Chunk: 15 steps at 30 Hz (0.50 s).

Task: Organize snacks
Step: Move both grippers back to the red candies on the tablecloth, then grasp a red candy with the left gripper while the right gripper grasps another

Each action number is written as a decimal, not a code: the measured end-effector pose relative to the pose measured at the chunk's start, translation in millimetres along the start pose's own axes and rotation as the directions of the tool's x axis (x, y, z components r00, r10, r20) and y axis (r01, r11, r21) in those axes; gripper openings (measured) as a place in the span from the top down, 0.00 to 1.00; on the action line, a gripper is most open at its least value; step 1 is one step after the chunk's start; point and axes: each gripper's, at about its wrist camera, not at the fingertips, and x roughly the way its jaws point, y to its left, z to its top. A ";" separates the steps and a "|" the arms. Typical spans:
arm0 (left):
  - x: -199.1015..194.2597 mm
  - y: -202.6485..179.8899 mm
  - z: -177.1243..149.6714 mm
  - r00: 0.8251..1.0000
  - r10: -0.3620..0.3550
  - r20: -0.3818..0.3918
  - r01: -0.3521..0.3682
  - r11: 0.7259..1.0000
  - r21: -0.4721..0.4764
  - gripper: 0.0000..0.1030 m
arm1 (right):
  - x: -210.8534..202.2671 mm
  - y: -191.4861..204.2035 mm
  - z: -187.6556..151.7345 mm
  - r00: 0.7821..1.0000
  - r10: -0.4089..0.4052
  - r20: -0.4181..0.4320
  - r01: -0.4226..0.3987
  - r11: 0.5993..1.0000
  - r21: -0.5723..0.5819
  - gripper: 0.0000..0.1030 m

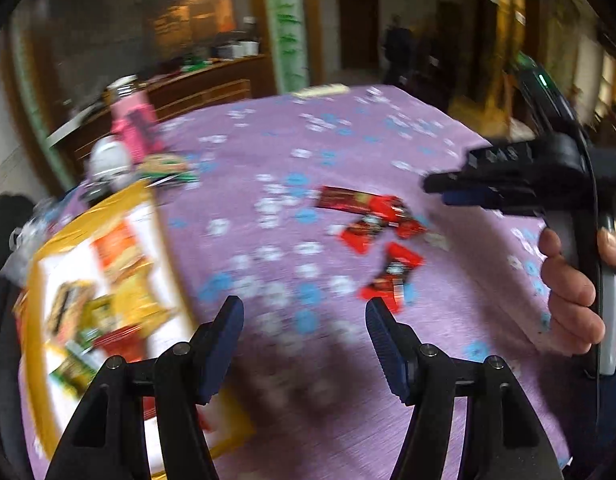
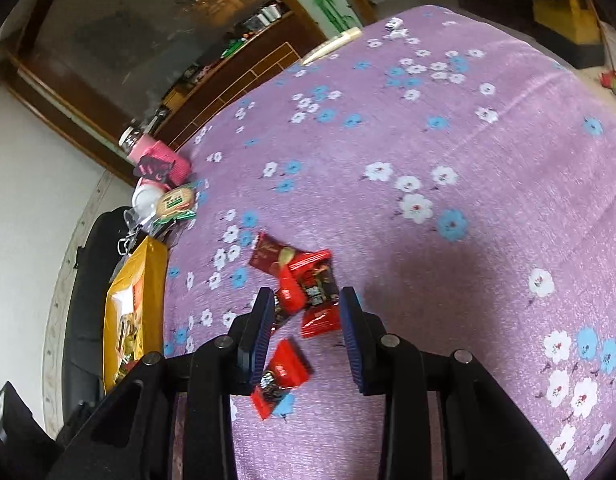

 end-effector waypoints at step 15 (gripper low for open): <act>85.8 -58.0 18.1 0.994 -0.010 -0.106 0.024 0.991 0.133 0.47 | -2.2 -5.7 -0.1 1.000 0.005 0.002 -0.005 1.000 0.024 0.69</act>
